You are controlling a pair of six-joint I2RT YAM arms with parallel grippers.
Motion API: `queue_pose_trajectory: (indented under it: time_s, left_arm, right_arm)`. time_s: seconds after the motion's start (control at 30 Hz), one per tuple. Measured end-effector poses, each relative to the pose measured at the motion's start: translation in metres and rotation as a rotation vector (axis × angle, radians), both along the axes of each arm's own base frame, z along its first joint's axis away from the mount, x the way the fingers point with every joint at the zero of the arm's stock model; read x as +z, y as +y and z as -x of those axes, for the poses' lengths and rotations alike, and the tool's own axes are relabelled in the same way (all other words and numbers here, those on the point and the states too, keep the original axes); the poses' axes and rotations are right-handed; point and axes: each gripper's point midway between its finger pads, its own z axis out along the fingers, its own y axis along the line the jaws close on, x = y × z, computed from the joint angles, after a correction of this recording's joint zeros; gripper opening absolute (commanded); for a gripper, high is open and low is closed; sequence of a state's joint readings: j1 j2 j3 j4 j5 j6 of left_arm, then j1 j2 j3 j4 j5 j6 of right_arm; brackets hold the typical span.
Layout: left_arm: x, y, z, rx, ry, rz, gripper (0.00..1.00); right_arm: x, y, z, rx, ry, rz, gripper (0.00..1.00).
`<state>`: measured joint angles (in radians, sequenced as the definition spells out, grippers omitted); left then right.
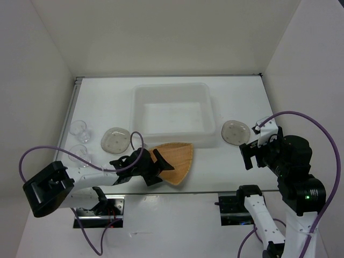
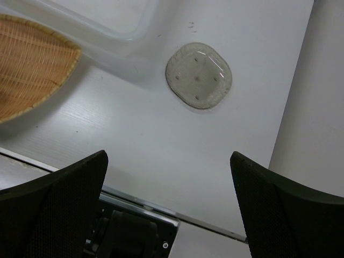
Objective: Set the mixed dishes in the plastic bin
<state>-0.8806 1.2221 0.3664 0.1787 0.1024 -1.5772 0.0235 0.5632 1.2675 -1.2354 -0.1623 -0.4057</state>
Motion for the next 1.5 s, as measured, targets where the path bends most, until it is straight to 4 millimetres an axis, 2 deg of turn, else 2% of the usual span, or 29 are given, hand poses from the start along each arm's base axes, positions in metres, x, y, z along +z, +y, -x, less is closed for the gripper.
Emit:
queue_pose_trajectory:
  time_s: [0.17,0.3,0.43,0.53,0.57,0.67,0.7,0.8,0.9,0.97,1.03,1.07,1.23,1.3,1.37,1.43,1.5]
  left_arm:
    - [-0.007,-0.003,-0.003,0.006,0.008,-0.003,0.92]
    - [-0.009,-0.005,-0.004,0.017,0.018,0.001,0.79]
    - [-0.010,-0.005,-0.004,0.019,0.022,0.001,0.61]
    - [-0.012,-0.004,-0.004,0.021,0.029,-0.004,0.42]
    - [-0.012,-0.004,-0.003,0.021,0.031,-0.006,0.29]
    - [-0.015,-0.002,-0.002,0.032,0.049,-0.014,0.10]
    - [-0.014,-0.002,-0.003,0.036,0.049,-0.014,0.00]
    - [-0.012,0.000,0.003,0.022,0.067,-0.021,0.00]
    - [-0.006,0.011,0.012,0.023,0.083,-0.045,0.00]
    - [0.009,0.020,0.018,0.027,0.081,-0.047,0.00]
    - [0.034,0.029,0.025,0.028,0.060,-0.027,0.00]
    - [0.051,0.033,0.027,0.030,0.043,-0.002,0.00]
    - [0.163,0.048,0.040,0.050,-0.105,0.234,0.00]
    - [0.194,0.051,0.042,0.057,-0.134,0.295,0.00]
    - [0.213,0.048,0.037,0.066,-0.142,0.293,0.00]
    - [0.227,0.036,0.023,0.075,-0.143,0.257,0.00]
    - [0.239,0.014,-0.006,0.085,-0.155,0.200,0.00]
  right_arm:
    - [0.000,0.000,0.000,0.001,0.000,0.001,0.99]
    - [0.000,0.000,0.000,0.002,-0.001,0.003,0.99]
    - [0.001,0.000,0.001,0.003,-0.004,0.003,0.99]
    - [0.001,0.000,0.002,-0.002,-0.013,0.001,0.99]
    - [0.001,-0.001,0.002,-0.009,-0.018,-0.001,0.99]
    - [-0.004,-0.006,0.003,-0.045,-0.021,-0.003,0.99]
    - [-0.006,-0.007,0.003,-0.059,-0.020,-0.005,0.99]
    - [-0.010,-0.013,0.000,-0.107,-0.033,-0.014,0.99]
    - [-0.014,-0.015,-0.002,-0.131,-0.068,-0.027,0.99]
    - [-0.012,-0.015,0.002,-0.136,-0.101,-0.037,0.99]
    - [-0.004,-0.016,0.007,-0.157,-0.157,-0.056,0.99]
    - [0.000,-0.017,0.010,-0.166,-0.184,-0.067,0.99]
    - [0.012,-0.023,0.011,-0.234,-0.248,-0.107,0.99]
    - [0.017,-0.024,0.007,-0.244,-0.268,-0.117,0.99]
    - [0.017,-0.026,0.004,-0.257,-0.271,-0.119,0.99]
    - [0.016,-0.027,0.003,-0.266,-0.272,-0.122,0.99]
    - [0.015,-0.027,0.003,-0.269,-0.273,-0.125,0.99]
